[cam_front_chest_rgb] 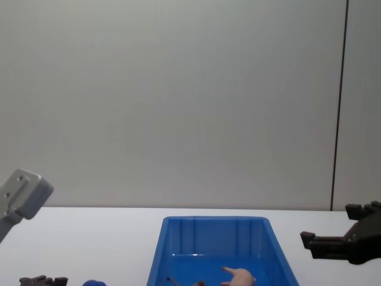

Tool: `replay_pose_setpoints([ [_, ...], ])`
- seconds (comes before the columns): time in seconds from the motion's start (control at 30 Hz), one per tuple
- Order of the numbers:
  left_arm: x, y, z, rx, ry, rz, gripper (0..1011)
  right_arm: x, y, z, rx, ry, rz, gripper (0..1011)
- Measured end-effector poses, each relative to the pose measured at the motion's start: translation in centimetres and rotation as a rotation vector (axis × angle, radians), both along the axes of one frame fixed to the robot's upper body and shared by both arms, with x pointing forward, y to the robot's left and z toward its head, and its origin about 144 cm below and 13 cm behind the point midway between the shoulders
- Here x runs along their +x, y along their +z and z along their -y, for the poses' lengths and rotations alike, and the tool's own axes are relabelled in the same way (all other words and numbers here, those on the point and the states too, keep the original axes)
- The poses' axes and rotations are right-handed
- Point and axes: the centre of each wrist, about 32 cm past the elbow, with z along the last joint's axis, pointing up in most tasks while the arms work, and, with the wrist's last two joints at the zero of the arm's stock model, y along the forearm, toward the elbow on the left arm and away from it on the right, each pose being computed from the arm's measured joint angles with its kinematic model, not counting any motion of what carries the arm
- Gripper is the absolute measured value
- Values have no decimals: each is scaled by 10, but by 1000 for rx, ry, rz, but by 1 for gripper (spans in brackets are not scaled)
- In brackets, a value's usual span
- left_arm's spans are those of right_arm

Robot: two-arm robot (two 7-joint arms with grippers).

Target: Pick up the two dolls from the table and place them into the box.

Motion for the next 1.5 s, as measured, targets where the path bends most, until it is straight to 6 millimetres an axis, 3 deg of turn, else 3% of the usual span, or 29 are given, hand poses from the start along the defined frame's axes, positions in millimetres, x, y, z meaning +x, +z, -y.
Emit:
replay_pose_setpoints([
  [0.17, 5, 0, -1, 19, -14, -11, 905, 0, 0, 0, 0, 0, 0, 1001],
  [0.5, 12, 0, -1, 41, -38, -19, 586, 0, 0, 0, 0, 0, 0, 1001],
  [0.9, 12, 1, 1, 44, -47, -13, 486, 0, 0, 0, 0, 0, 0, 1001],
  [1.5, 25, 48, 24, 47, -105, 178, 368, 0, 0, 0, 0, 0, 0, 1001],
])
